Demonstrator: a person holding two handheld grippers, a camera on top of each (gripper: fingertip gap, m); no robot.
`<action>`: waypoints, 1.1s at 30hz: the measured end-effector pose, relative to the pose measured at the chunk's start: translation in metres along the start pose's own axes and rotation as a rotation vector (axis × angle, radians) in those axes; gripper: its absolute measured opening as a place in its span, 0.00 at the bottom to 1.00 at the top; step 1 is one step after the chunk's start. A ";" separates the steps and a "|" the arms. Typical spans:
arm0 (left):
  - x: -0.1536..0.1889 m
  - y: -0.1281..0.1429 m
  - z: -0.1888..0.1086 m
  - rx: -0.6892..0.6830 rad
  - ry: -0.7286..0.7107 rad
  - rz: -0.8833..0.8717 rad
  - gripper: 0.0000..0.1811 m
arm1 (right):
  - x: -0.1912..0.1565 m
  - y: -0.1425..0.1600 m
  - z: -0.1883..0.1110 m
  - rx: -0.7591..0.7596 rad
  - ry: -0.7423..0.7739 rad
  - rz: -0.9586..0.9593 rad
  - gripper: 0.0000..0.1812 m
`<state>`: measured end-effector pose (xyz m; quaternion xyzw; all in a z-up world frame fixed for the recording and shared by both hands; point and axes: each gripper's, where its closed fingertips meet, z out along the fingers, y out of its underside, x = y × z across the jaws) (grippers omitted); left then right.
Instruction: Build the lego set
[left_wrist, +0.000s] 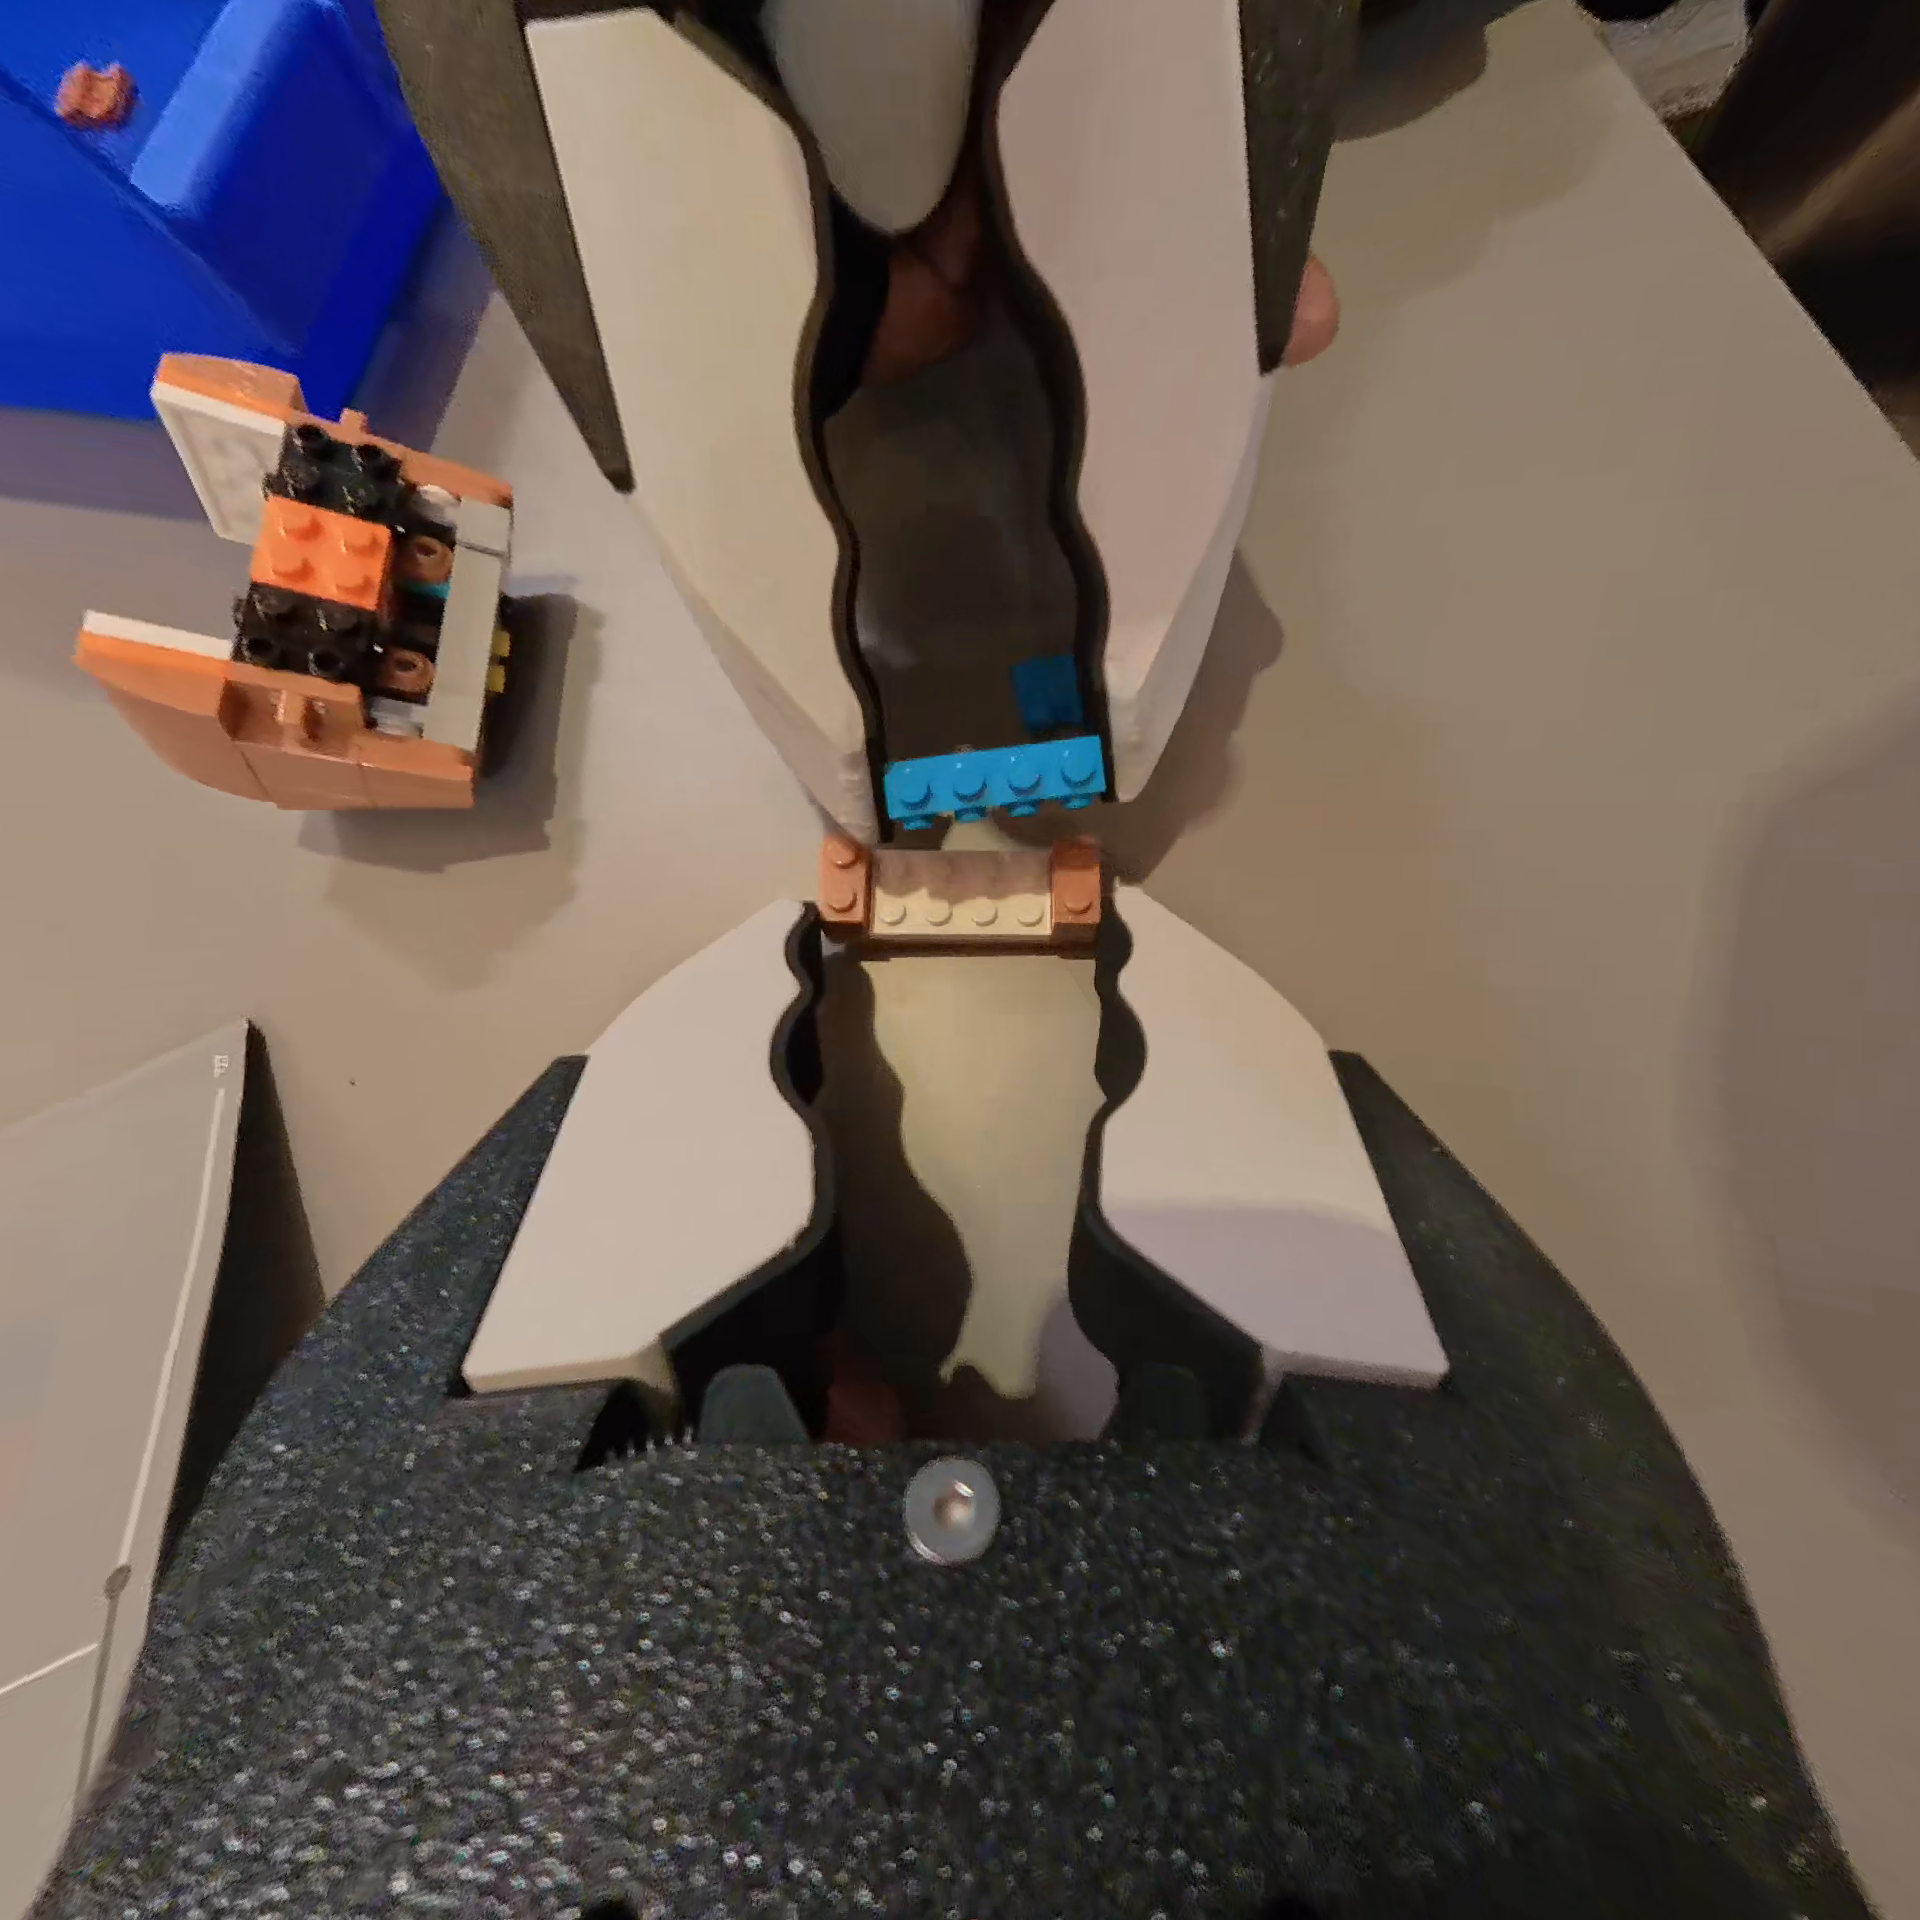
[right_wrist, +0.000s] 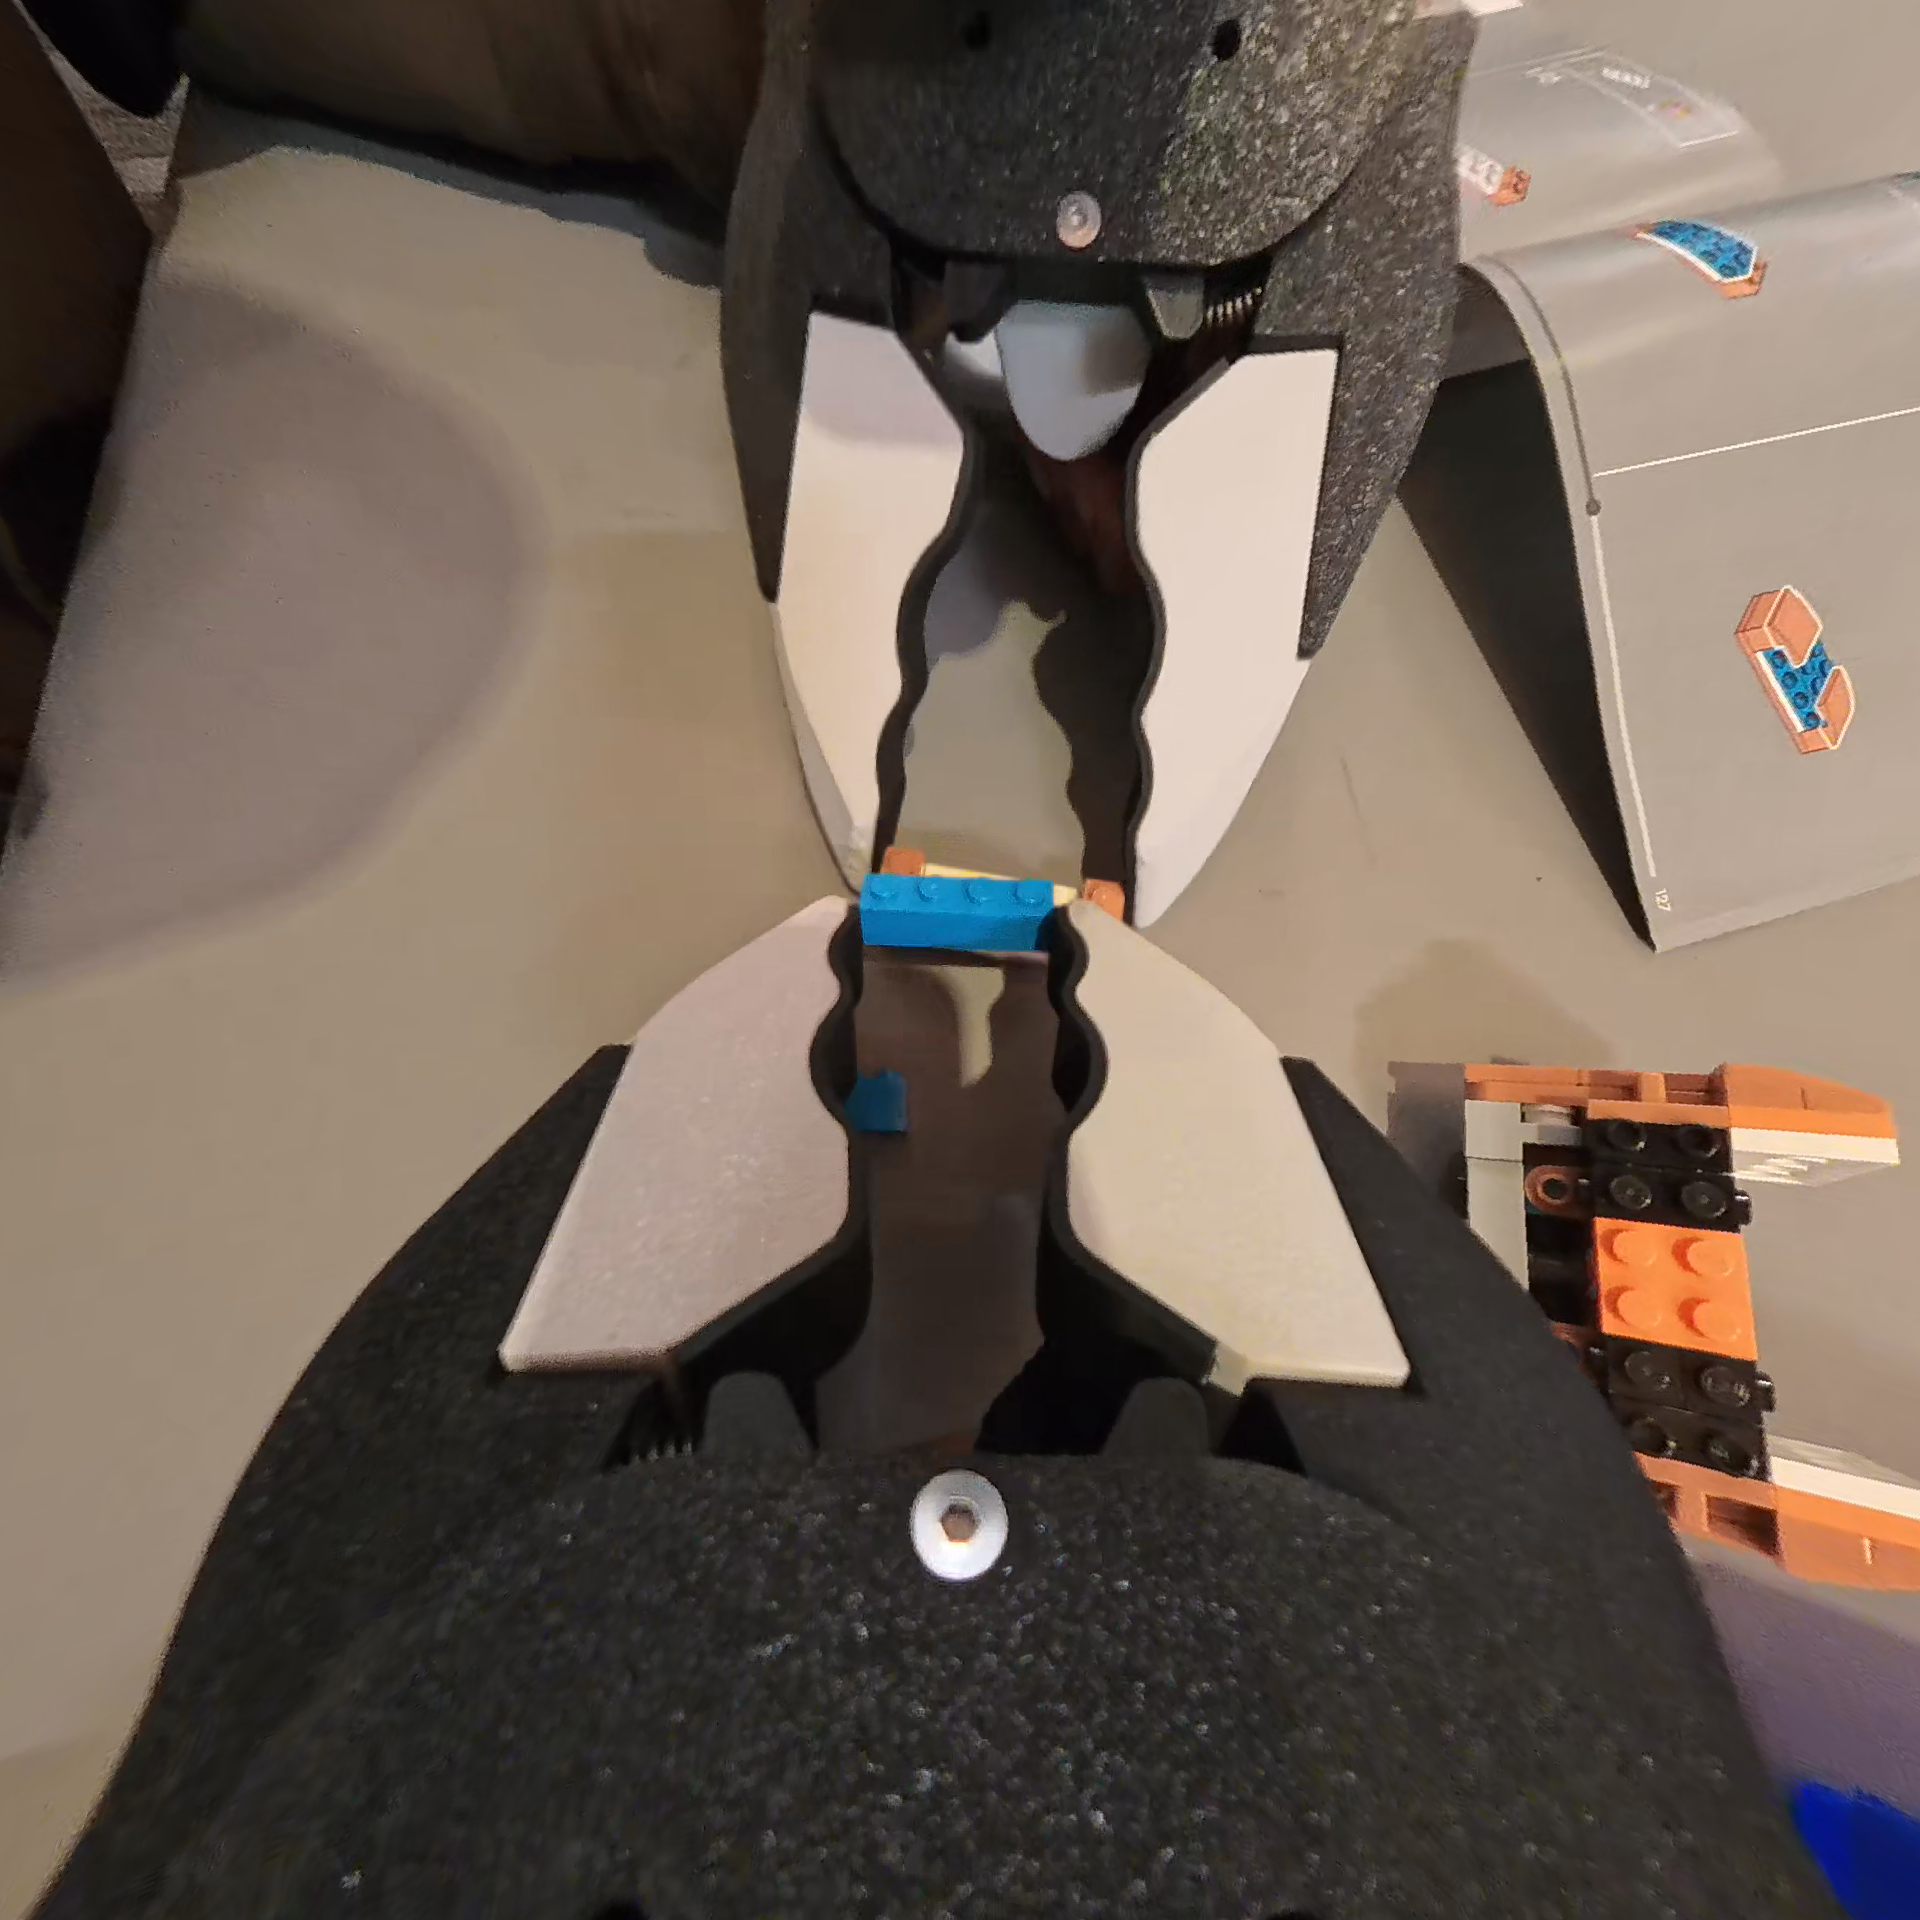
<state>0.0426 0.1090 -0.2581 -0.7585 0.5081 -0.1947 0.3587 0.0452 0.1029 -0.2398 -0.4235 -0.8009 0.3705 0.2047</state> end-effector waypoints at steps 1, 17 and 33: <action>0.000 -0.001 0.000 0.004 -0.014 0.001 0.28 | 0.001 -0.001 -0.001 0.005 0.003 0.003 0.19; -0.001 -0.008 -0.006 0.069 -0.041 -0.046 0.28 | 0.006 -0.008 0.003 0.058 0.053 -0.025 0.19; 0.002 -0.006 -0.005 0.055 -0.028 -0.045 0.28 | 0.009 -0.013 0.000 0.083 0.071 -0.052 0.20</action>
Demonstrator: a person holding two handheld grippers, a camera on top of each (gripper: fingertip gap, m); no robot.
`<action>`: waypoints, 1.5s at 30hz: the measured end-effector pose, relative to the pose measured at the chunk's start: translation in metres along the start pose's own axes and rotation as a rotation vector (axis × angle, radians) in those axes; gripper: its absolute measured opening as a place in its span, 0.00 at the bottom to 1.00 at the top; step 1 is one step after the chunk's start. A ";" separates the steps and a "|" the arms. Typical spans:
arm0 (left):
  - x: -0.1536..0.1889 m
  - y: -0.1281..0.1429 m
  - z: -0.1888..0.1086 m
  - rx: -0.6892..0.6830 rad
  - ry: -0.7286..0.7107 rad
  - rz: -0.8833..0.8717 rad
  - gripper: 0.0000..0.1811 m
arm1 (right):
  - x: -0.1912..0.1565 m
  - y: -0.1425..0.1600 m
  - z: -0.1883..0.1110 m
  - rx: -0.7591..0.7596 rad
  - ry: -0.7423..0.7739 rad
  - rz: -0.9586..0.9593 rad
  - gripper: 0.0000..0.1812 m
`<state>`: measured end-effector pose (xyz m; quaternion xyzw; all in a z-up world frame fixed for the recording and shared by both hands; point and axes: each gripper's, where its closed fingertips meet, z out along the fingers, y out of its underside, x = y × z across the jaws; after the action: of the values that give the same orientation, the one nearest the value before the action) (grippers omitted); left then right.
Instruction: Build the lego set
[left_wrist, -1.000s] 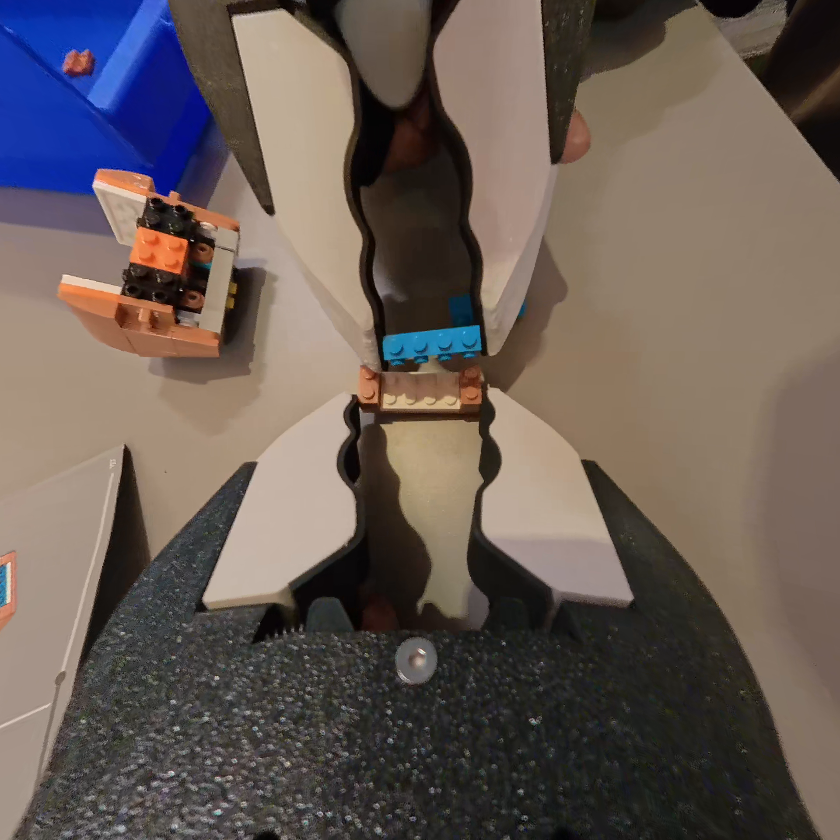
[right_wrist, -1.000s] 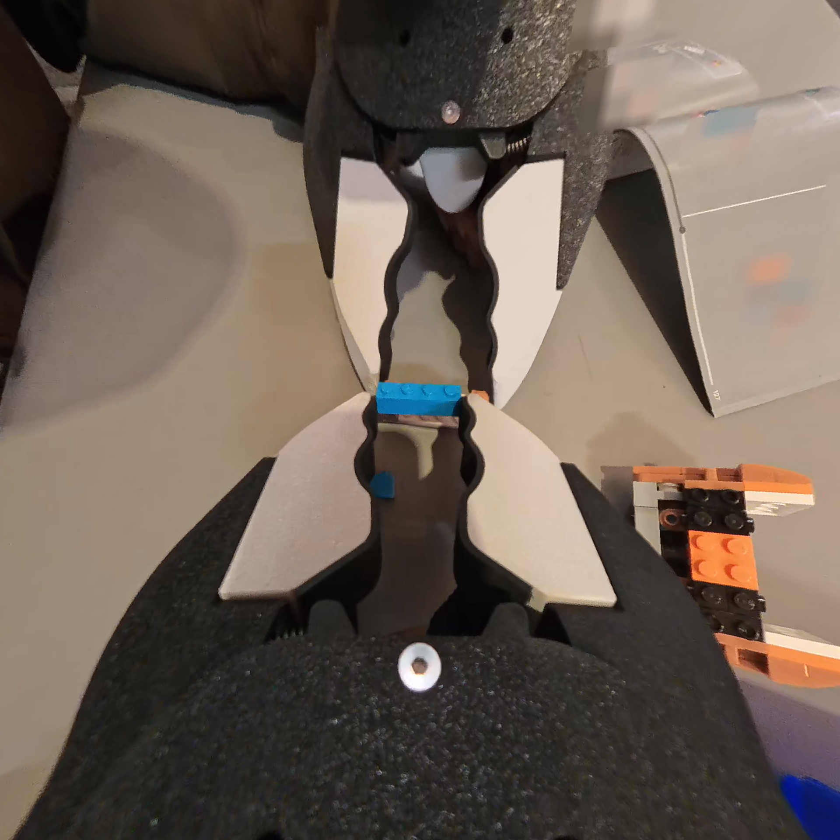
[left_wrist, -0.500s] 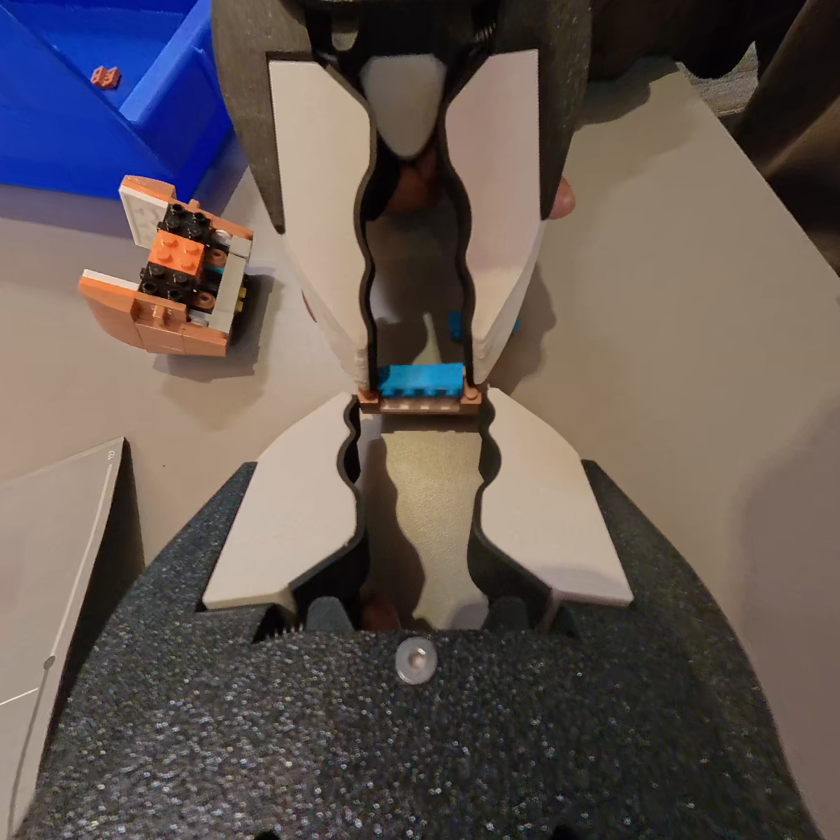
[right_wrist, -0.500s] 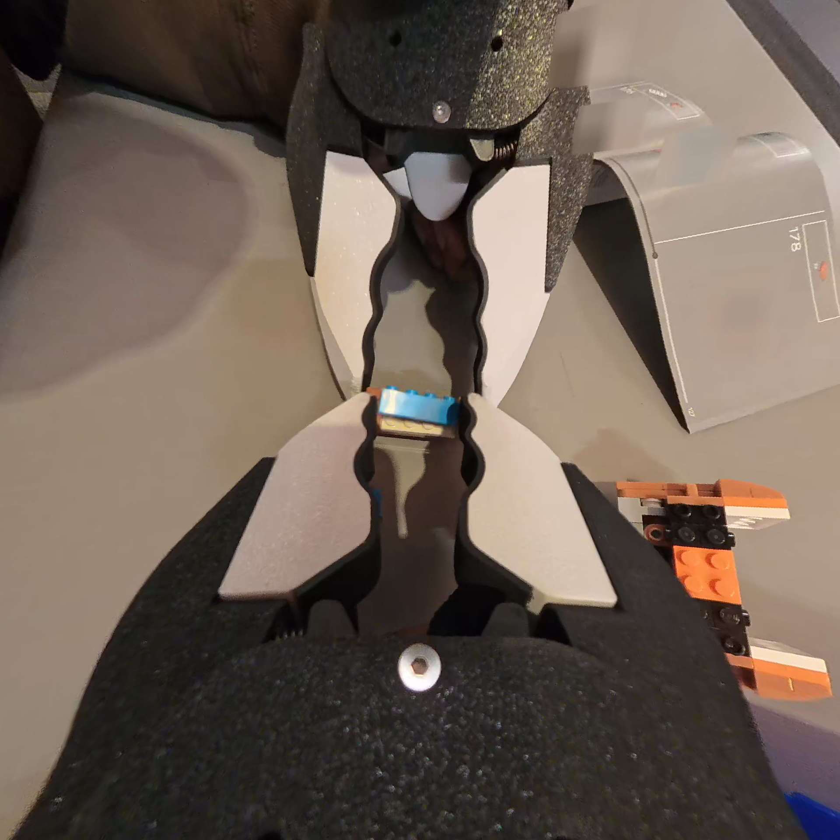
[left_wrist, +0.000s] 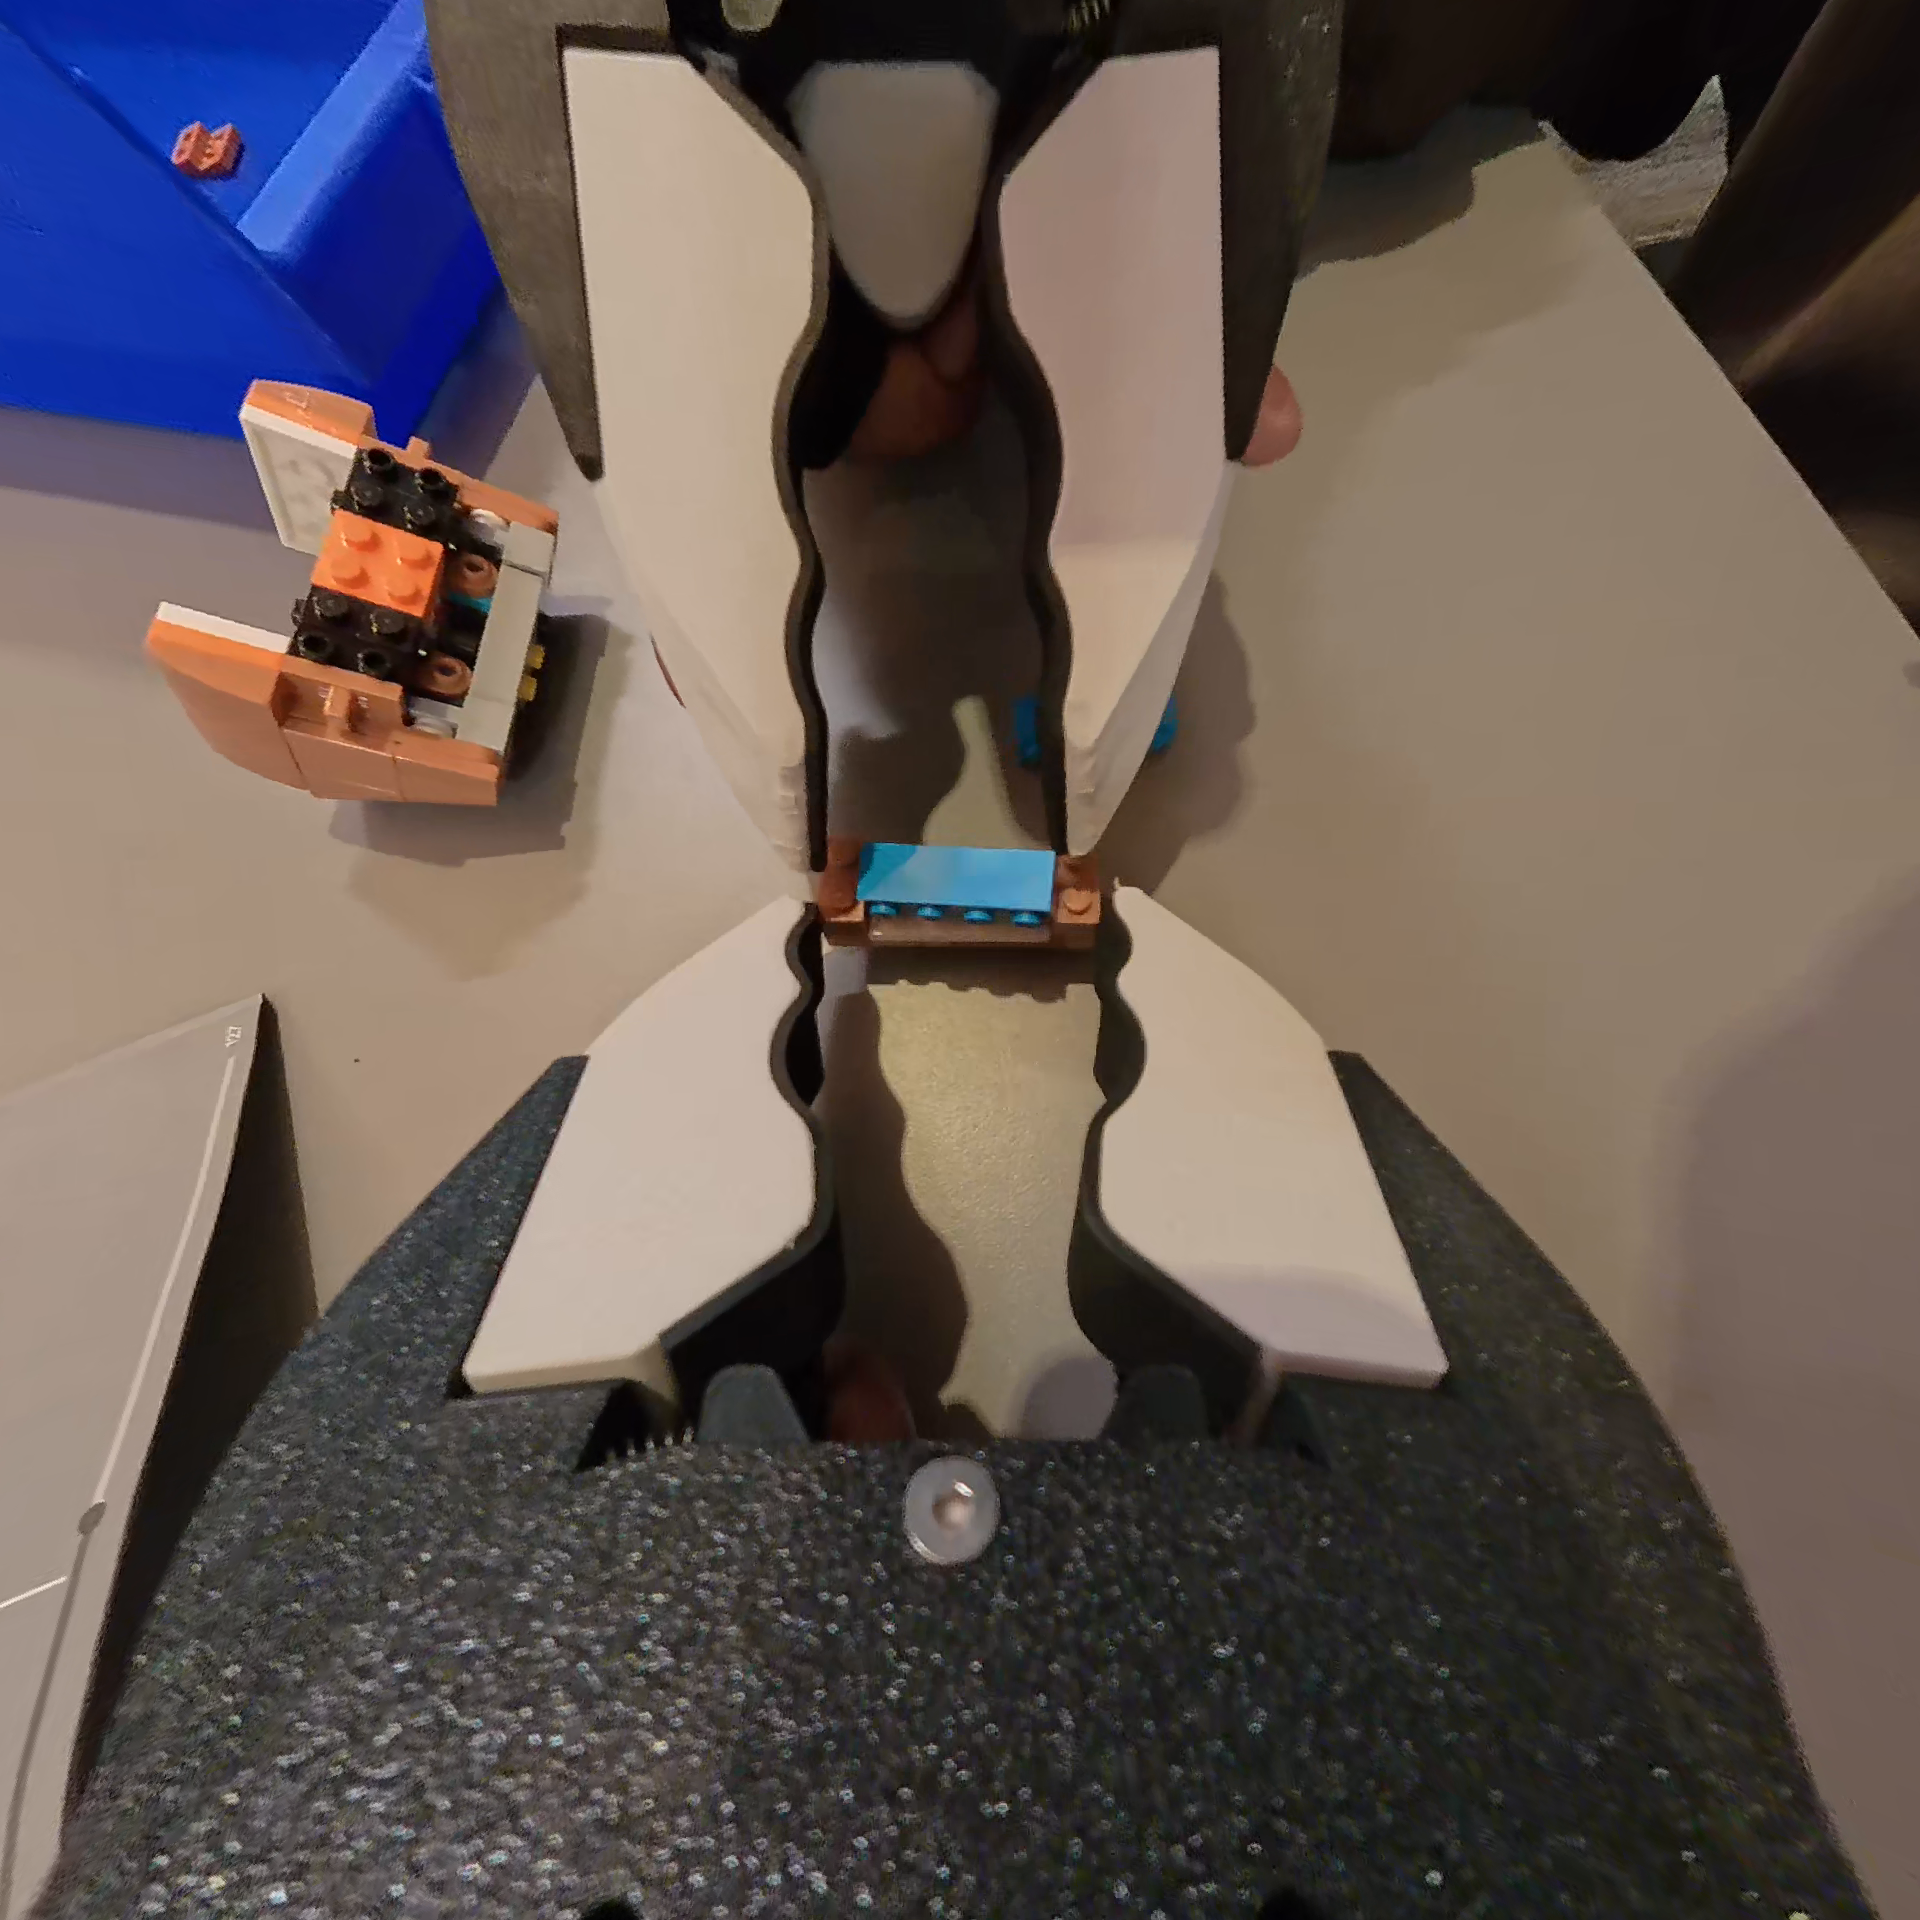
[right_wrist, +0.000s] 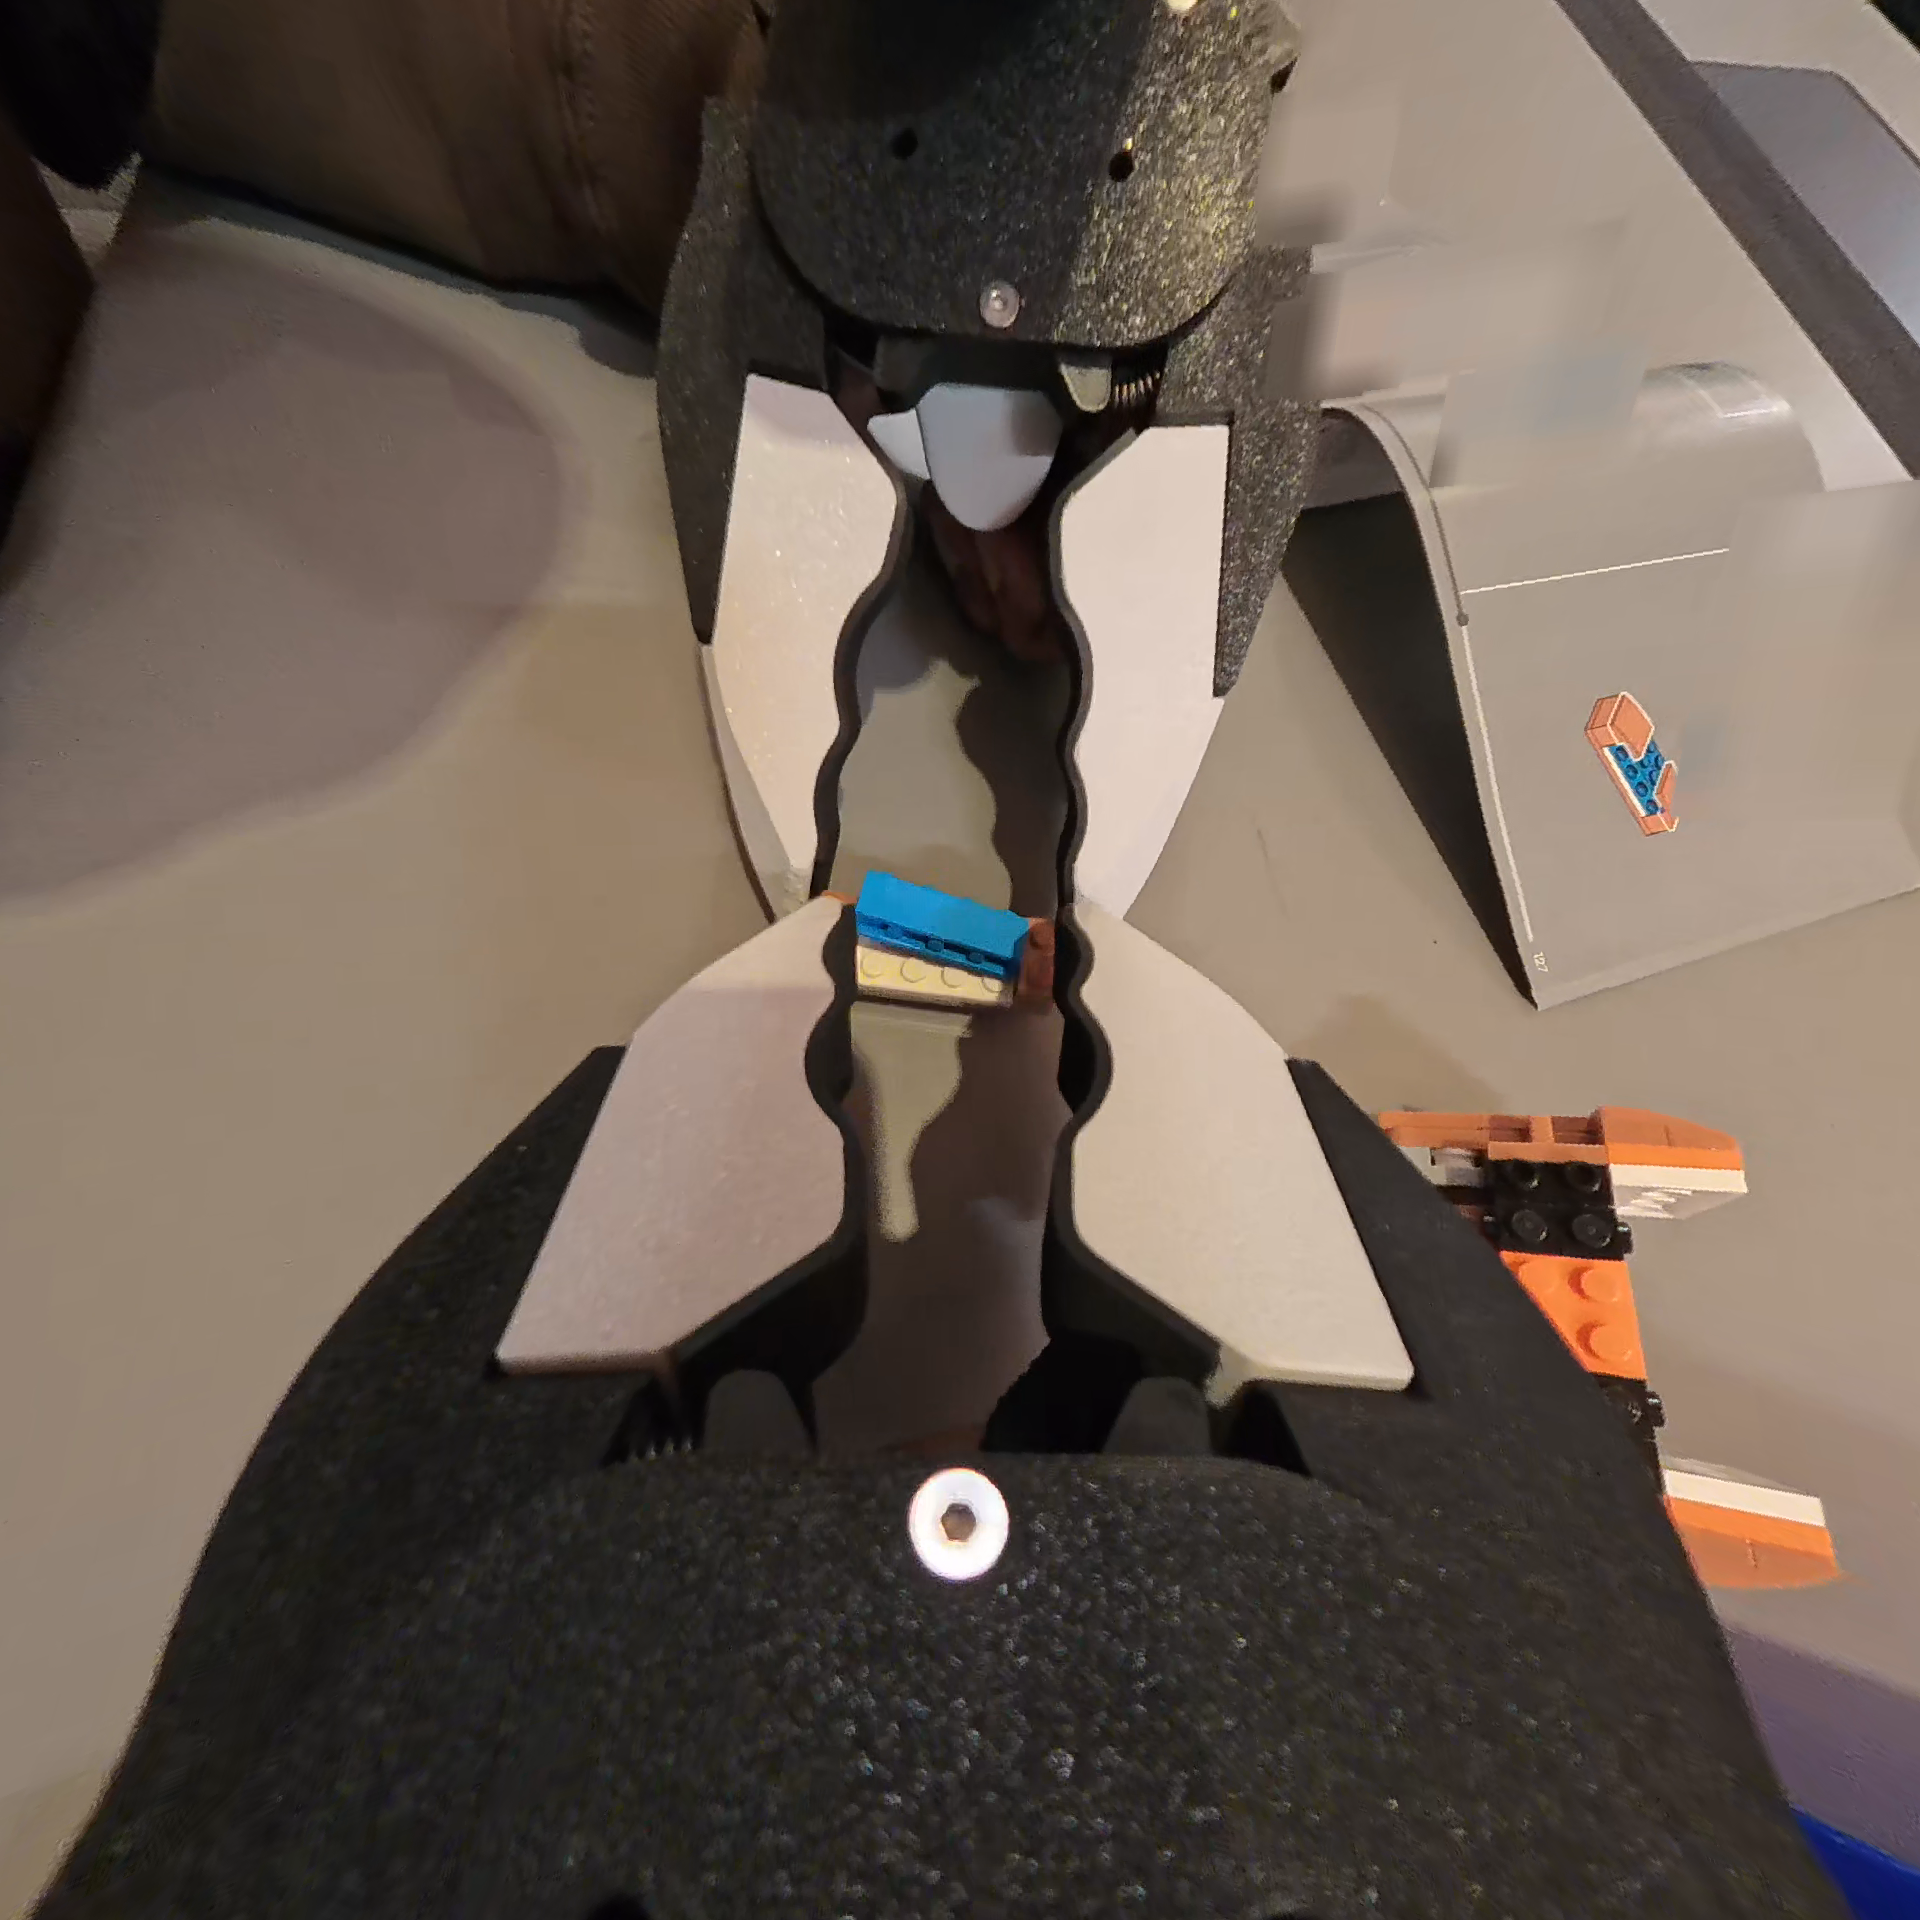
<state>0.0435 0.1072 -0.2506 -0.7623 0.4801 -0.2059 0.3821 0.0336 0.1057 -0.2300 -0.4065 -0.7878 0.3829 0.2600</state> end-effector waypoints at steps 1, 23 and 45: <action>0.000 0.000 0.000 0.000 0.002 0.002 0.28 | 0.000 -0.001 -0.001 0.006 -0.001 0.003 0.20; 0.000 -0.007 -0.004 0.057 0.014 -0.026 0.28 | 0.013 -0.004 -0.007 0.038 0.078 -0.042 0.15; 0.000 0.001 -0.003 0.005 0.033 -0.055 0.28 | -0.005 0.013 -0.003 -0.056 -0.003 -0.259 0.16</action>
<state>0.0414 0.1059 -0.2496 -0.7706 0.4648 -0.2300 0.3705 0.0442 0.1071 -0.2397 -0.3080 -0.8445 0.3245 0.2944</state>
